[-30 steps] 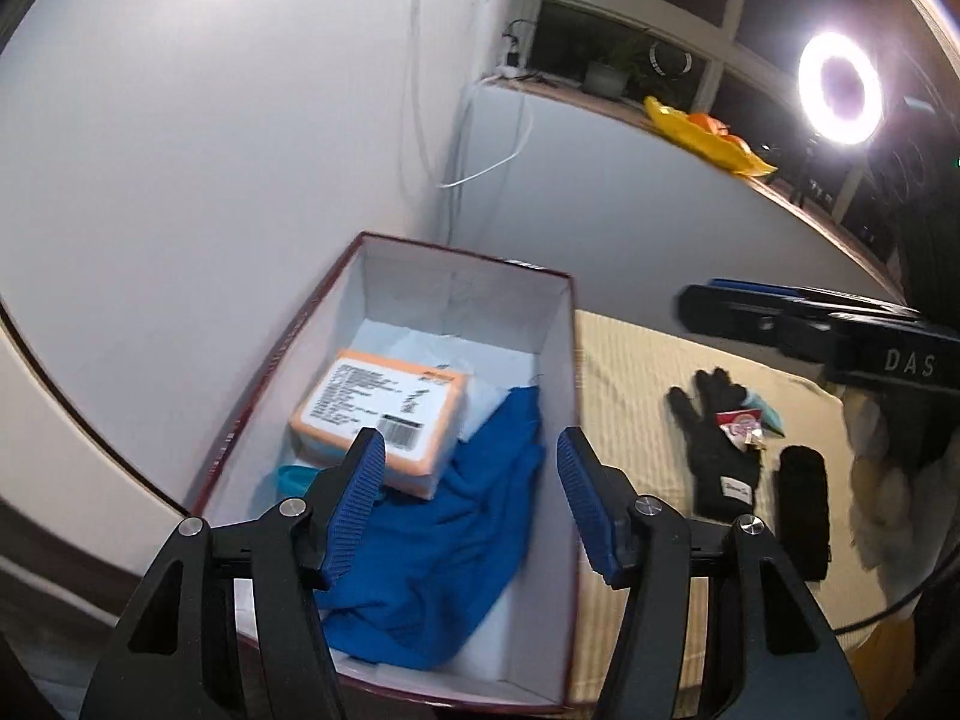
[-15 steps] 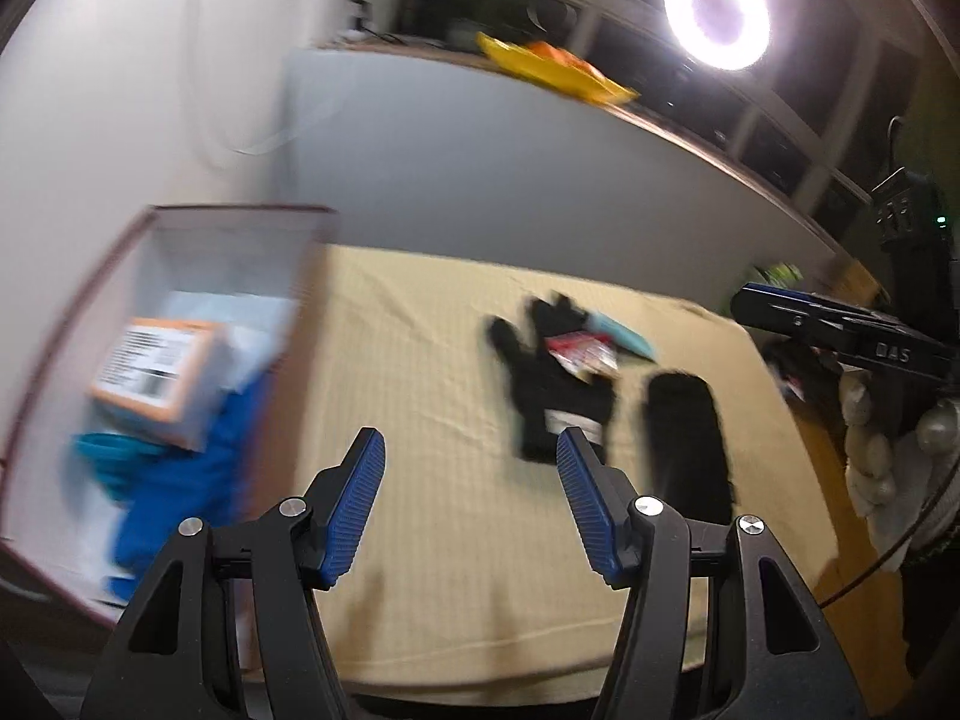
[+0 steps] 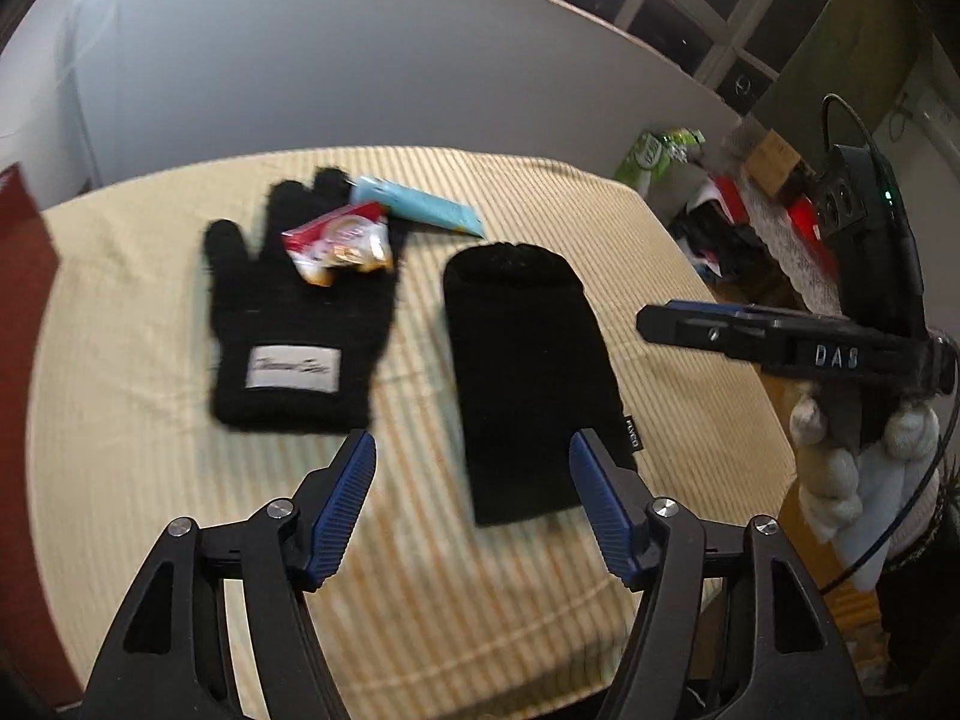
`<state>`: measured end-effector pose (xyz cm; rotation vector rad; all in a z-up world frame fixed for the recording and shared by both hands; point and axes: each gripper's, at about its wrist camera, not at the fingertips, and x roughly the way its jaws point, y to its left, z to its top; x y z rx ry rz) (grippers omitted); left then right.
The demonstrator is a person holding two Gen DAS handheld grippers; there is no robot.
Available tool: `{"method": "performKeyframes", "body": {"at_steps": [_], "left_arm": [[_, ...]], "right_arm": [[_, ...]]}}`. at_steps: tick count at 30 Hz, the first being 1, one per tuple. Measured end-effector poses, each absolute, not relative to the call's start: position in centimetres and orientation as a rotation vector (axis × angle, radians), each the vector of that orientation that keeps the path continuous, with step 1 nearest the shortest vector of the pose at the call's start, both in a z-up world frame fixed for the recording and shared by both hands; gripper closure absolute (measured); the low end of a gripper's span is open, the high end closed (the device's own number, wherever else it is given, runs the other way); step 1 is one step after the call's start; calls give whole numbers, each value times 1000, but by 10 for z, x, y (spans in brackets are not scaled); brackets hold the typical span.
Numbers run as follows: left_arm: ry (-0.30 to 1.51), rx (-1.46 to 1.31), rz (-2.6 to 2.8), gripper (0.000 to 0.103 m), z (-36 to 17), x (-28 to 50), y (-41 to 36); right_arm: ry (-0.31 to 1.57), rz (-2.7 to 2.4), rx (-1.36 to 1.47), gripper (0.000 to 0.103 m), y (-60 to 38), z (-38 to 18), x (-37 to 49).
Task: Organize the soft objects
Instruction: 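Grasp the black velvet pouch with the left gripper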
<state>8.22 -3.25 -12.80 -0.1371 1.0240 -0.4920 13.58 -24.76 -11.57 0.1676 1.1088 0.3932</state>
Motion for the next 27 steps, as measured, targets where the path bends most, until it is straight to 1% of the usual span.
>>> {"method": "performKeyframes", "body": {"at_steps": [6,19,20,22,23,24,25,26,27], "left_arm": [[1074,-116,-500,36,-144,97,-53],[1135,-100,-525,36,-163,105,-76],[1131,-99,-524,38,-162,105,-77],[1124,-95,-523,39,-162,104,-78],[1124,-93,-520,41,-162,104,-77],[1119,-92,-519,45,-162,103,-75],[1122,-98,-528,49,-161,102,-75],[1119,-100,-527,50,-161,102,-74],[1115,-97,-524,52,-161,103,-76]], "right_arm": [[1146,406,219,41,-256,-133,142],[1211,476,216,41,-241,-157,147],[1217,479,217,43,-240,-158,147],[1229,484,220,49,-240,-162,147],[1229,486,226,51,-240,-163,147],[1233,484,228,53,-240,-164,148],[1239,490,231,58,-240,-165,148],[1242,494,234,65,-240,-166,148],[1249,500,235,68,-238,-167,148]]}}
